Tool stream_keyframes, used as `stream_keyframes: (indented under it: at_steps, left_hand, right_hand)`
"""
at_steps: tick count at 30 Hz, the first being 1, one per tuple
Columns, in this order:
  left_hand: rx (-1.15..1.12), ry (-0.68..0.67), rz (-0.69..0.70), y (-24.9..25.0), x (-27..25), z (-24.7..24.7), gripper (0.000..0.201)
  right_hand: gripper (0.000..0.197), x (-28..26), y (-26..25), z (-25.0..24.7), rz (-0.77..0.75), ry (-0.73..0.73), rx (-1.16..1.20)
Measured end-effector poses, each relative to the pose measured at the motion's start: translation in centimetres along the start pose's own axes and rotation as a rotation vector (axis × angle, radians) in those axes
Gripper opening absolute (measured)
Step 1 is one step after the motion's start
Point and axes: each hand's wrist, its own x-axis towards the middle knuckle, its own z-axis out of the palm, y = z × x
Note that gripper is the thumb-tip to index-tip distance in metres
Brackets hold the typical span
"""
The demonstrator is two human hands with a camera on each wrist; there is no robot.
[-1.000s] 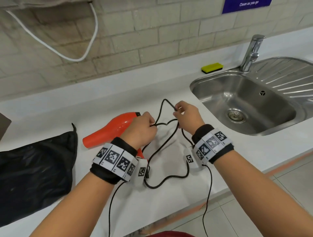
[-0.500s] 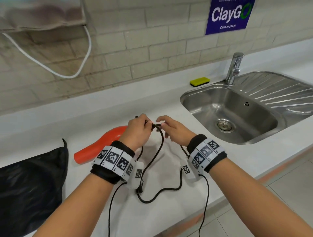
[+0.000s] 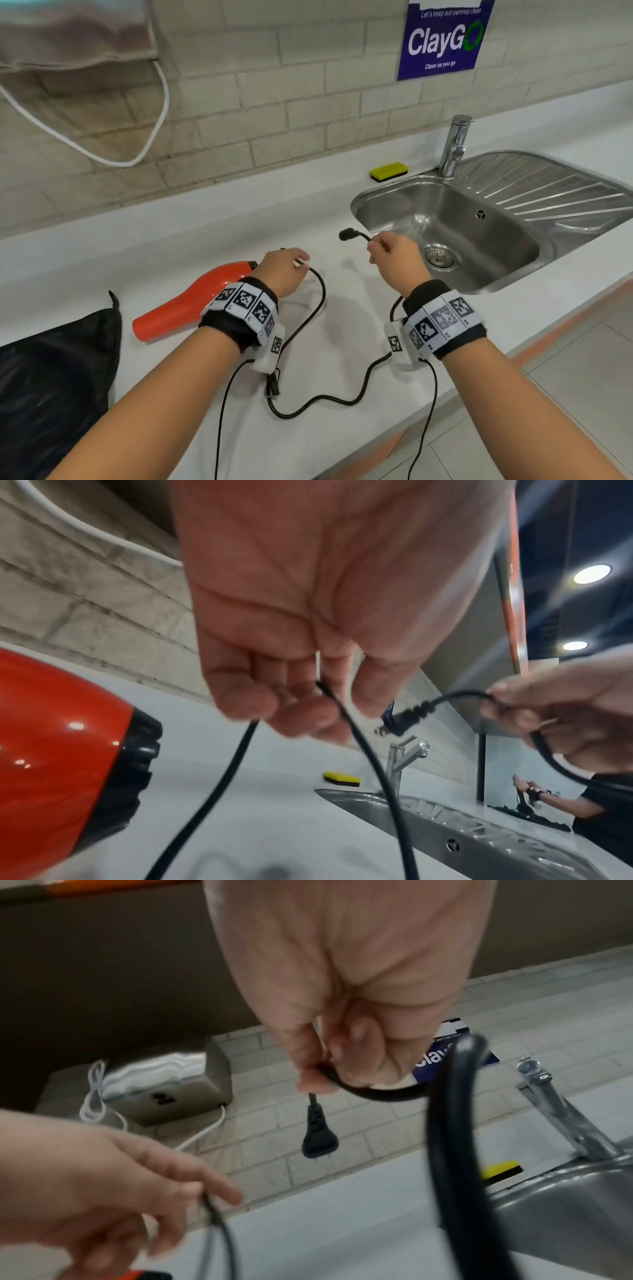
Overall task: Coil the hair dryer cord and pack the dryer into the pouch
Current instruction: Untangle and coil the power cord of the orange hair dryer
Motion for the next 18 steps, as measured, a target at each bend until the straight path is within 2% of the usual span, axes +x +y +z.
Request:
stream_keyframes:
  at_steps: [2,5,6,8,10,13,15,16,18]
  left_hand:
    - [-0.106,-0.038,-0.039,1.1,0.0,0.1,0.040]
    - [-0.572,-0.083,-0.153,2.6,-0.5,0.0,0.048]
    - [-0.752,-0.101,-0.181,2.9,-0.8,-0.2,0.047]
    - [-0.971,-0.075,-0.197,2.8,-0.9,-0.3,0.031]
    - [-1.078,0.048,-0.207,2.4,-0.8,-0.5,0.013]
    - [-1.197,0.259,-0.215,1.1,-0.8,-1.2,0.031]
    - [-1.204,0.343,-0.215,0.1,-1.1,-2.3,0.035]
    - [-1.195,0.368,-0.212,-0.4,-1.3,-3.0,0.034]
    - [-1.185,0.396,-0.190,-1.5,-1.5,-4.2,0.022]
  right_hand:
    - [0.015,-0.6,-0.7,0.2,-0.049,-0.036,0.026]
    - [0.015,-1.8,-1.5,1.0,-0.148,-0.100,0.013]
    - [0.015,-2.2,-1.8,1.3,-0.185,-0.116,0.006]
    - [0.015,-2.8,-2.4,2.0,-0.246,-0.167,0.005]
    - [0.016,-3.4,-2.8,2.7,-0.268,-0.235,-0.033]
    - [0.029,-3.6,-2.2,3.6,-0.196,-0.254,-0.358]
    - [0.028,-3.4,-1.7,3.8,-0.092,-0.225,-0.583]
    - [0.022,-3.2,-1.6,3.8,-0.051,-0.247,-0.587]
    - [0.018,-2.7,-1.4,4.1,-0.034,-0.398,-0.404]
